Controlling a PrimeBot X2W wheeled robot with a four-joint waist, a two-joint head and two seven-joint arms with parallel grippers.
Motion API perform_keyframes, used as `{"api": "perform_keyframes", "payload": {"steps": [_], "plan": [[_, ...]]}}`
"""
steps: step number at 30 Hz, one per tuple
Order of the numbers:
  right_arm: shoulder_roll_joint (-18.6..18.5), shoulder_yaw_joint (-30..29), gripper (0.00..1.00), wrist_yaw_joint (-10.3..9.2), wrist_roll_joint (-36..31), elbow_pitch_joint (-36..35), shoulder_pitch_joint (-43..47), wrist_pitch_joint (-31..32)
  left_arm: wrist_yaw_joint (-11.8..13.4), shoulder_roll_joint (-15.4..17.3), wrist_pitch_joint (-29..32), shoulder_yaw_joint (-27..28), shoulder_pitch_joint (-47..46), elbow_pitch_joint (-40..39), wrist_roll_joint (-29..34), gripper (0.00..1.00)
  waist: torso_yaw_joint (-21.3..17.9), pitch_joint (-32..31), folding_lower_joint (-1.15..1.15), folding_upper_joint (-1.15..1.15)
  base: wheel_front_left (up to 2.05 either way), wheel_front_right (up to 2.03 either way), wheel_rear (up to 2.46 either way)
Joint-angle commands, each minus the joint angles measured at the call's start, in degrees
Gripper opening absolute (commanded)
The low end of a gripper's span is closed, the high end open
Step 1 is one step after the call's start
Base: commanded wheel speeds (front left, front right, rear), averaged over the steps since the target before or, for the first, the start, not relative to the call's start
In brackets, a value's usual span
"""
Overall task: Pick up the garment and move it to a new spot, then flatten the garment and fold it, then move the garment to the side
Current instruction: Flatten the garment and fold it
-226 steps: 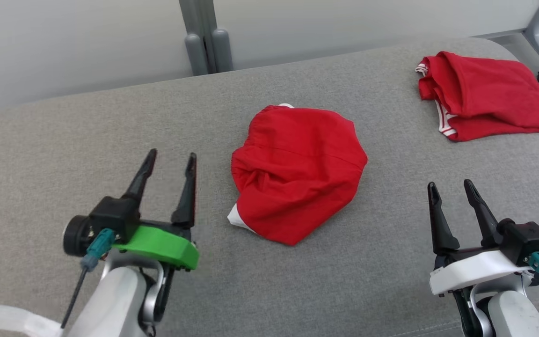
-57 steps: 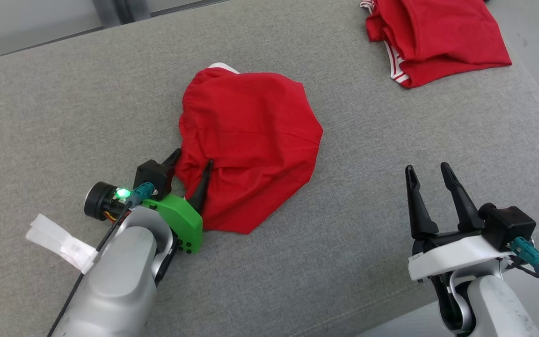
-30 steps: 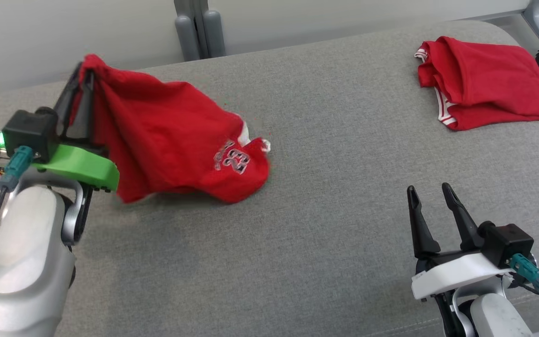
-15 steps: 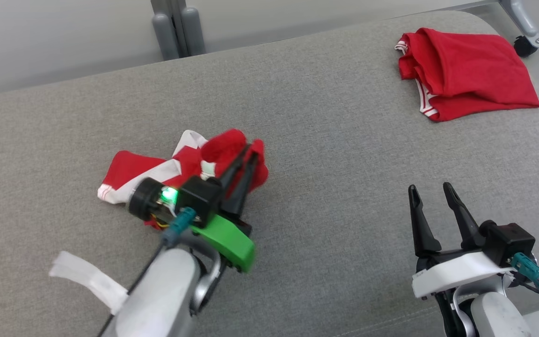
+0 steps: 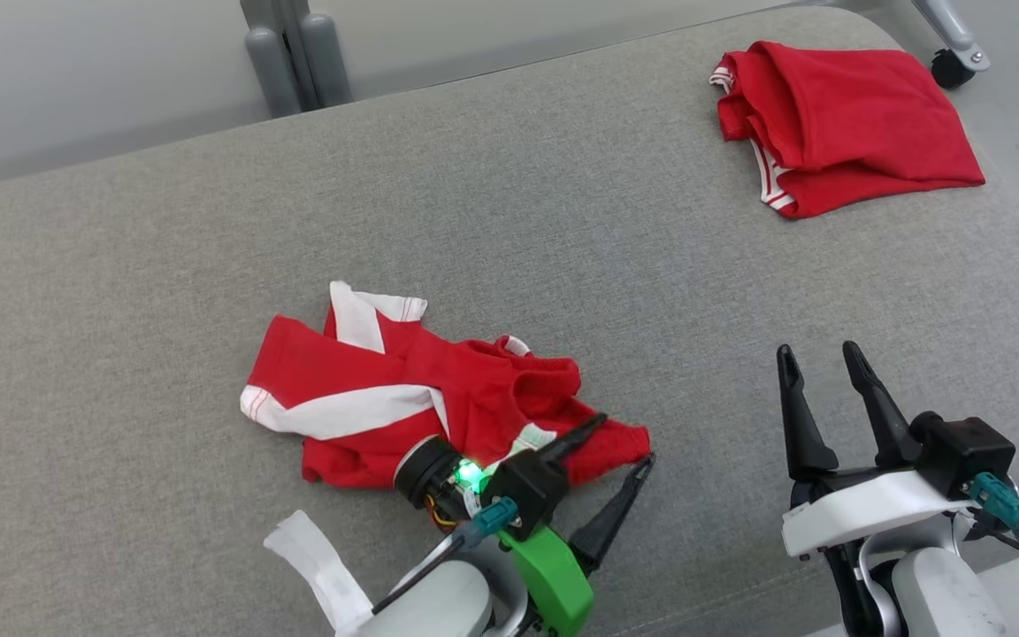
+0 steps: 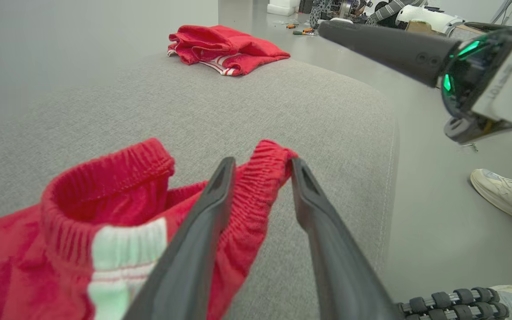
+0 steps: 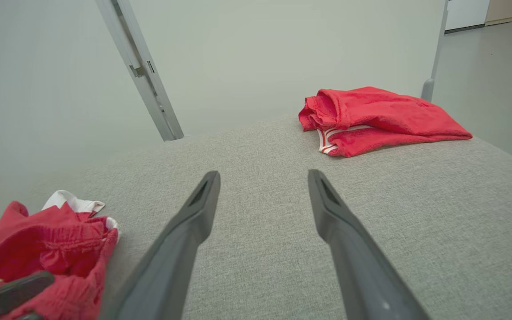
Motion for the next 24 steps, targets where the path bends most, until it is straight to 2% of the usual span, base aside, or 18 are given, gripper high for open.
{"api": "perform_keyframes", "payload": {"steps": [1,6,10,14,24], "plan": [[-0.05,-0.31,1.0,-0.09,0.0,0.1,0.19,-0.16,0.85,0.1,-0.6,-0.46,-1.34,-0.3,-0.93,1.0,0.51,-0.6,0.0,0.0,0.0,0.0,0.0],[0.06,-0.43,1.0,-0.09,-0.4,0.29,1.29,-0.16,3.63,0.1,-1.65,-1.21,-3.61,-2.52,-3.89,1.0,2.59,-2.47,0.0,0.0,0.0,0.0,0.0],[-0.24,-0.14,1.0,-0.09,-0.61,0.37,2.28,-0.16,5.8,0.12,-2.09,0.65,-4.04,-2.96,-4.59,1.0,4.59,-4.04,0.0,0.0,0.0,0.0,0.0],[-0.8,0.33,1.0,-0.09,-0.69,0.35,2.79,-0.16,7.91,2.15,-2.05,5.9,-1.96,-5.21,-3.82,1.0,6.37,-5.28,0.0,0.0,0.0,0.0,0.0],[-2.08,1.61,1.0,-0.09,-0.72,0.53,4.09,-0.16,12.63,10.8,-2.03,23.92,9.57,-15.24,-0.25,1.0,9.4,-7.1,0.0,0.0,0.0,0.0,0.0]]}}
